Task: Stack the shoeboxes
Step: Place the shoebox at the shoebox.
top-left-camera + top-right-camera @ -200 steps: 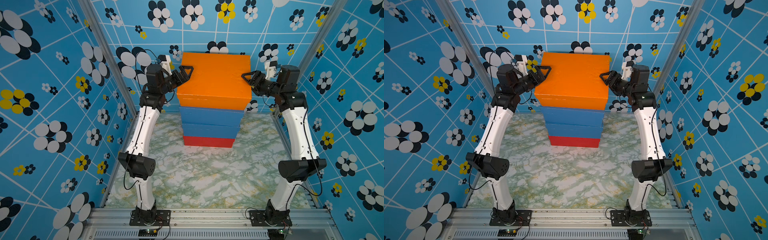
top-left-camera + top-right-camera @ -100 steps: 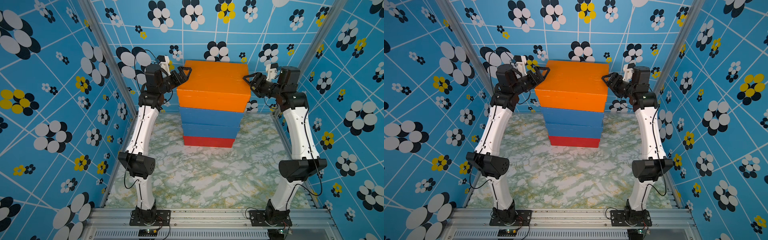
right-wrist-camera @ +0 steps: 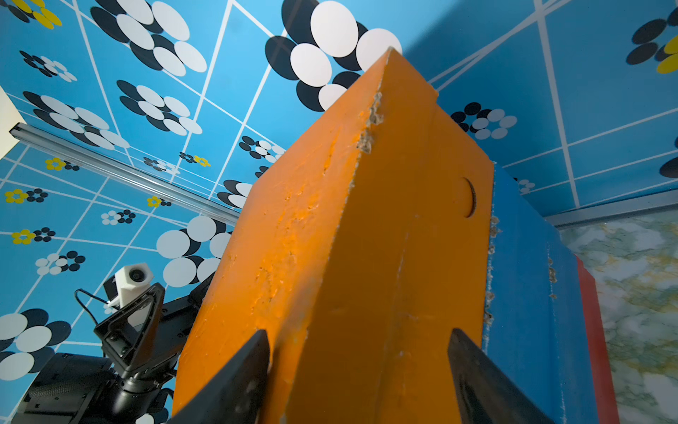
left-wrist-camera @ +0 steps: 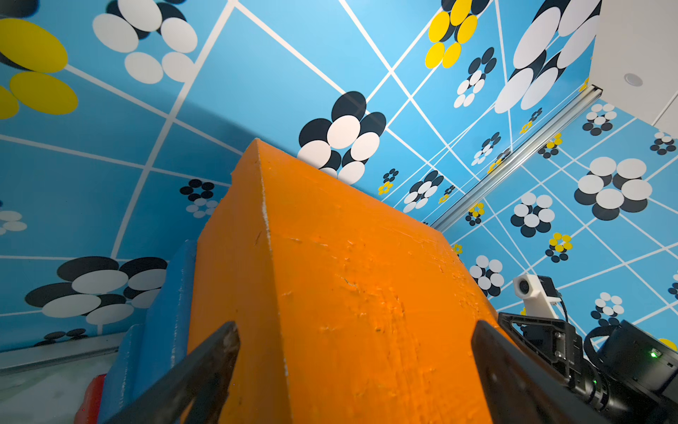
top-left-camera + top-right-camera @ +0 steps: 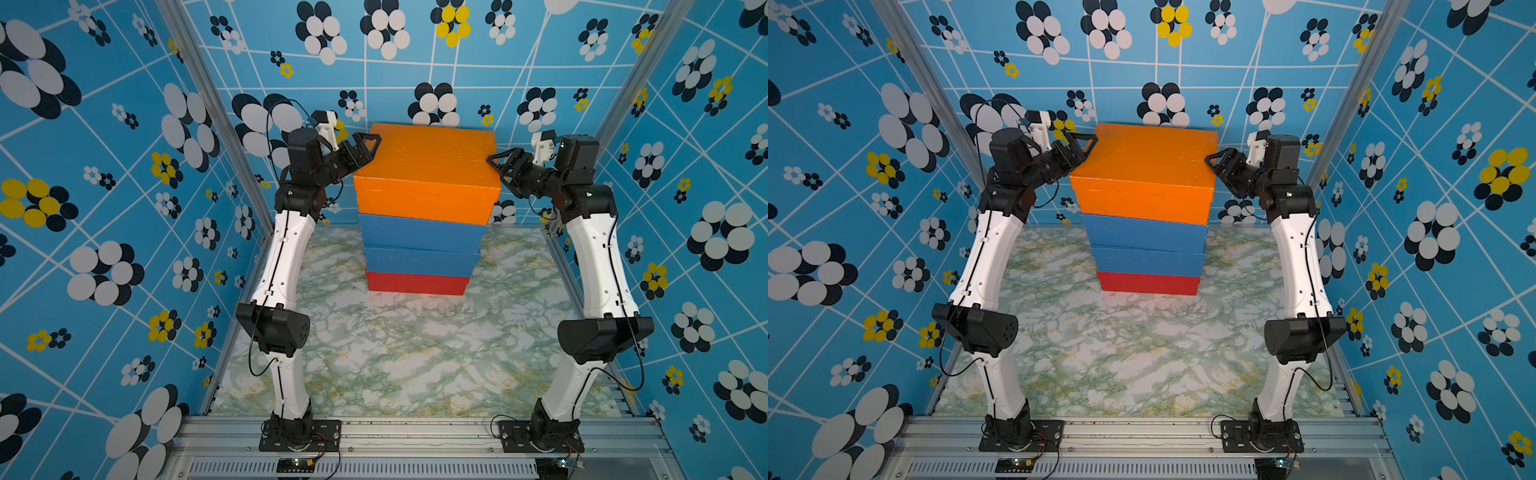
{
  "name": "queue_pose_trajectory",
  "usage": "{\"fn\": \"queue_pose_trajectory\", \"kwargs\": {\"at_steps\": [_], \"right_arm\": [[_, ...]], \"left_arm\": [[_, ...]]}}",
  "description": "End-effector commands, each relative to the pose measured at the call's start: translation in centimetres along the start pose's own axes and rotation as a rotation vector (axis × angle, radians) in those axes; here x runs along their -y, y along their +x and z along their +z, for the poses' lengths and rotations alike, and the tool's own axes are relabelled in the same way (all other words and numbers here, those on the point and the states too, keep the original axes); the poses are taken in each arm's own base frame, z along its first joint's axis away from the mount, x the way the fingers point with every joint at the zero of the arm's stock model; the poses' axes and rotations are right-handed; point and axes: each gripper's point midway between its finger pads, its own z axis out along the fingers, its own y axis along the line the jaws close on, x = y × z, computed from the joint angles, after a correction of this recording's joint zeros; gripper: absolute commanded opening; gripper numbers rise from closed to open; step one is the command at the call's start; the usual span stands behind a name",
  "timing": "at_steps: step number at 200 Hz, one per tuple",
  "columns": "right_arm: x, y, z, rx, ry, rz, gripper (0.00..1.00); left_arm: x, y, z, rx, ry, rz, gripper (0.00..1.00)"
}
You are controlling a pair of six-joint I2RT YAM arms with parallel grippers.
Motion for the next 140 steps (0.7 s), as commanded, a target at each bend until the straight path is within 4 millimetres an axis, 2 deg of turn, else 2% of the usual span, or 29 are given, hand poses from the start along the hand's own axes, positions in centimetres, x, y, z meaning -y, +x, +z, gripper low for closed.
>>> {"fn": "queue_pose_trajectory", "kwargs": {"at_steps": [1, 19, 38, 63, 120, 132, 135, 140], "right_arm": [[0.5, -0.1, -0.6, 0.004, 0.027, -0.011, 0.78], [0.3, -0.2, -0.9, 0.008, 0.027, -0.017, 0.79], [0.0, -0.3, -1.5, 0.017, 0.030, -0.030, 0.91], [-0.8, -0.4, -2.6, 0.029, 0.032, -0.053, 0.97], [-3.1, -0.2, -5.7, 0.053, 0.006, -0.096, 0.98], [-3.3, 0.0, -6.2, 0.056, 0.008, -0.108, 0.98], [-3.3, 0.1, -6.3, 0.056, 0.011, -0.110, 0.98], [-3.2, 0.2, -6.5, 0.055, 0.017, -0.114, 0.98]], "left_arm": [[-2.6, 1.4, 0.4, -0.058, -0.052, -0.011, 1.00], [-2.3, 1.1, 0.2, -0.049, -0.047, -0.009, 1.00], [-2.0, 0.8, -0.1, -0.042, -0.042, -0.009, 0.99], [-1.4, 0.2, -0.9, -0.025, -0.034, -0.005, 0.99], [-0.6, -0.2, -2.6, 0.016, -0.001, -0.034, 1.00], [-1.5, 0.4, -2.3, 0.010, -0.010, -0.045, 1.00], [-0.7, -0.1, -2.9, 0.024, -0.001, -0.033, 0.99], [-0.5, -0.2, -3.2, 0.030, -0.001, -0.030, 1.00]]}}
